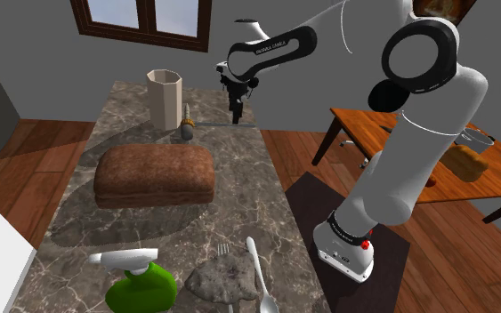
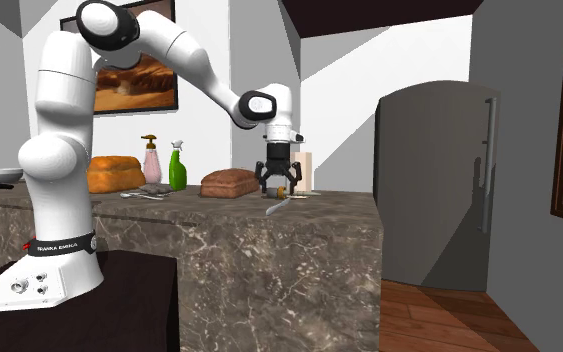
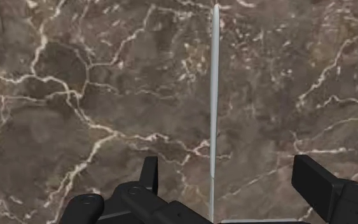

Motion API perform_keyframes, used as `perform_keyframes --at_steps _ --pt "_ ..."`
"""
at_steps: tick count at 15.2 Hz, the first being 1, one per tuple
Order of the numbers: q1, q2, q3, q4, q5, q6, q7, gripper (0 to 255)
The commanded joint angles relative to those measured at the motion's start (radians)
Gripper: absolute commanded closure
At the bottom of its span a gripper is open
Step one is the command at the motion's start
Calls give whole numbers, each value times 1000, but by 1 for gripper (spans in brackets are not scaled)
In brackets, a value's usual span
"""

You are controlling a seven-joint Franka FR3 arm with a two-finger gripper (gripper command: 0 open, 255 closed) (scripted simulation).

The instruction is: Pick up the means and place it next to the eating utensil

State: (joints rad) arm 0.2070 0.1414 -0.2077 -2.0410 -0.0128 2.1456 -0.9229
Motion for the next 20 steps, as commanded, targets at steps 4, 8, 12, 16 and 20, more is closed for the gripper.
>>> perform_keyframes --at_steps 4,8,12,16,20 --pt "-3 32 0 -26 7 58 -7 0" --pt "-3 33 0 -26 7 58 -7 0" --pt "-3 33 0 -26 7 58 -7 255" --pt "-3 33 0 -26 7 58 -7 255" --pt "-3 33 0 -26 7 58 -7 255"
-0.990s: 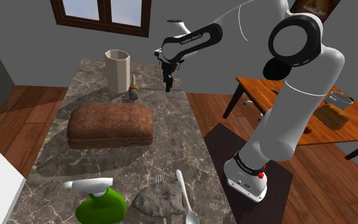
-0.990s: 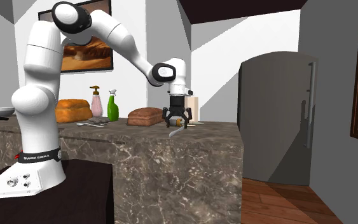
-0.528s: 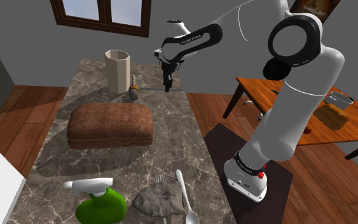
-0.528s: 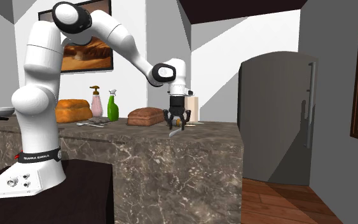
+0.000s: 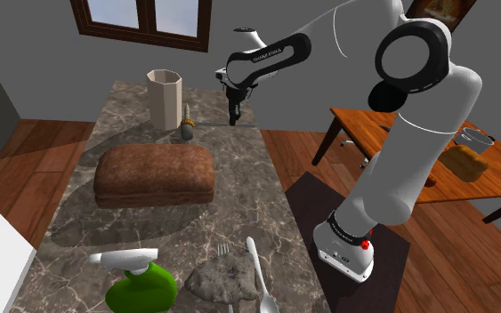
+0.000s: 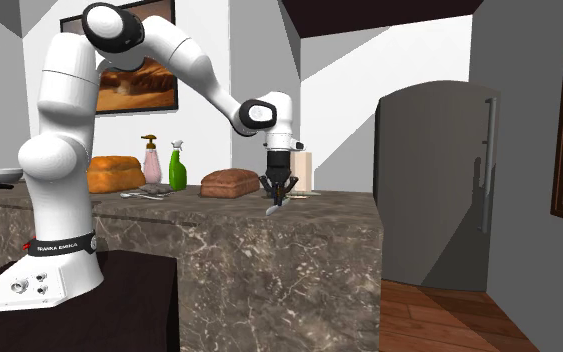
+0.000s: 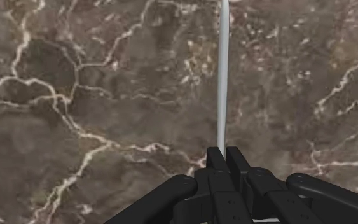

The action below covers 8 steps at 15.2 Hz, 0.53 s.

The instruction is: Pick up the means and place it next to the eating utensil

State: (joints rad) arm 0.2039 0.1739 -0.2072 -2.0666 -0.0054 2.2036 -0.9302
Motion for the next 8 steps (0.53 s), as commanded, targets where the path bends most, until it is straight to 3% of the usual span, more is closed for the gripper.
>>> perform_keyframes --at_steps 1,8 --pt "0 0 0 0 0 0 0 255" --pt "3 -46 -2 41 -10 -86 5 255"
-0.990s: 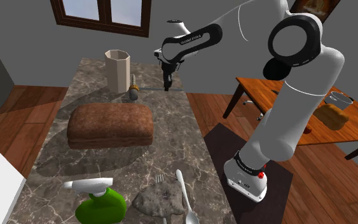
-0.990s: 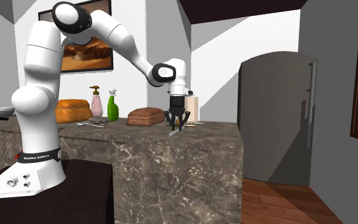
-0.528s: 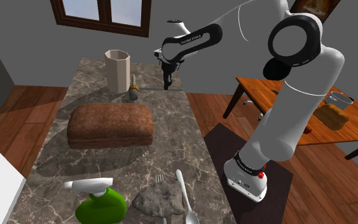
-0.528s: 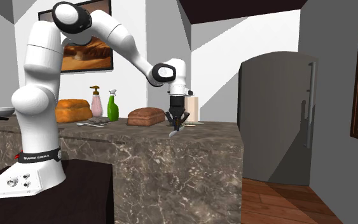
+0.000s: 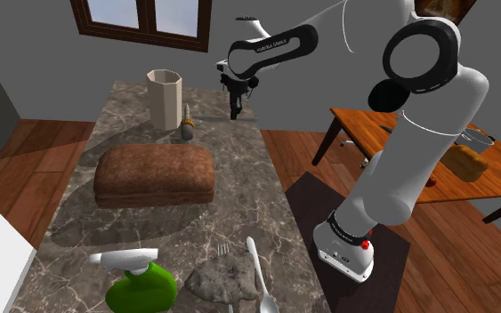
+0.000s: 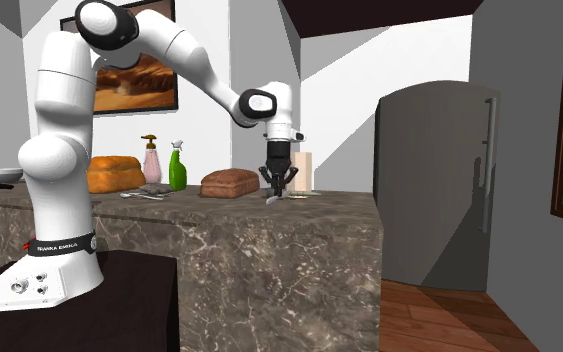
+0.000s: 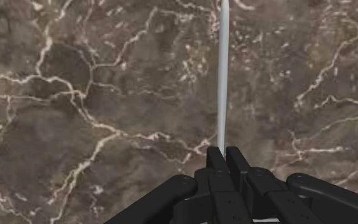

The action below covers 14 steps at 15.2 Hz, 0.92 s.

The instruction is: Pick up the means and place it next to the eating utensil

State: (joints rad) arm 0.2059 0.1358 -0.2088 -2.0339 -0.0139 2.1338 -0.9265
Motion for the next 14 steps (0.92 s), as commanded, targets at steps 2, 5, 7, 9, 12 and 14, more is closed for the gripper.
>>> perform_keyframes --at_steps 2,5,7,9,12,14 --pt "1 -19 0 22 -4 -42 2 255" --pt "2 -35 -1 45 -8 -79 3 255" --pt "2 -45 -1 61 -10 -105 4 255" --pt "3 -53 -1 77 -11 -130 5 255" --pt "3 -65 -1 103 -13 -167 5 255" --pt "26 -112 18 47 -23 -159 51 255"
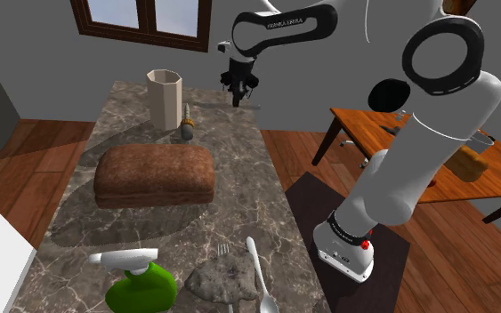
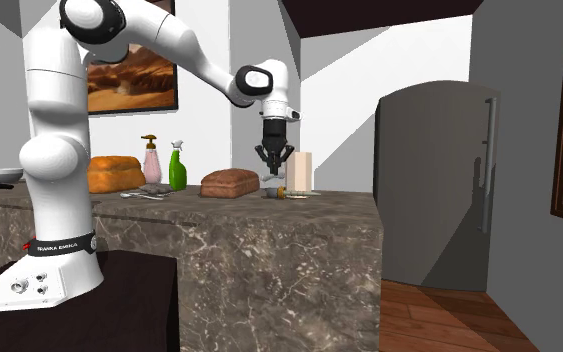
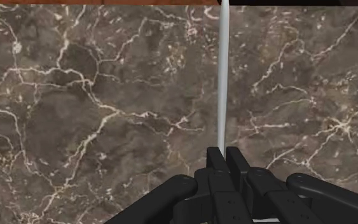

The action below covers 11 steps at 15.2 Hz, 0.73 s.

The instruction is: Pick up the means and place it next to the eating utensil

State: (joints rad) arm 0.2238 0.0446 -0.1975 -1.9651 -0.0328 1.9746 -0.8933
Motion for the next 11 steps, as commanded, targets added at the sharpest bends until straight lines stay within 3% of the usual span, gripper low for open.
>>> perform_keyframes --at_steps 1,11 --pt "20 -43 17 -48 -8 4 40 255" --pt "124 -221 142 -245 -9 15 272 255"
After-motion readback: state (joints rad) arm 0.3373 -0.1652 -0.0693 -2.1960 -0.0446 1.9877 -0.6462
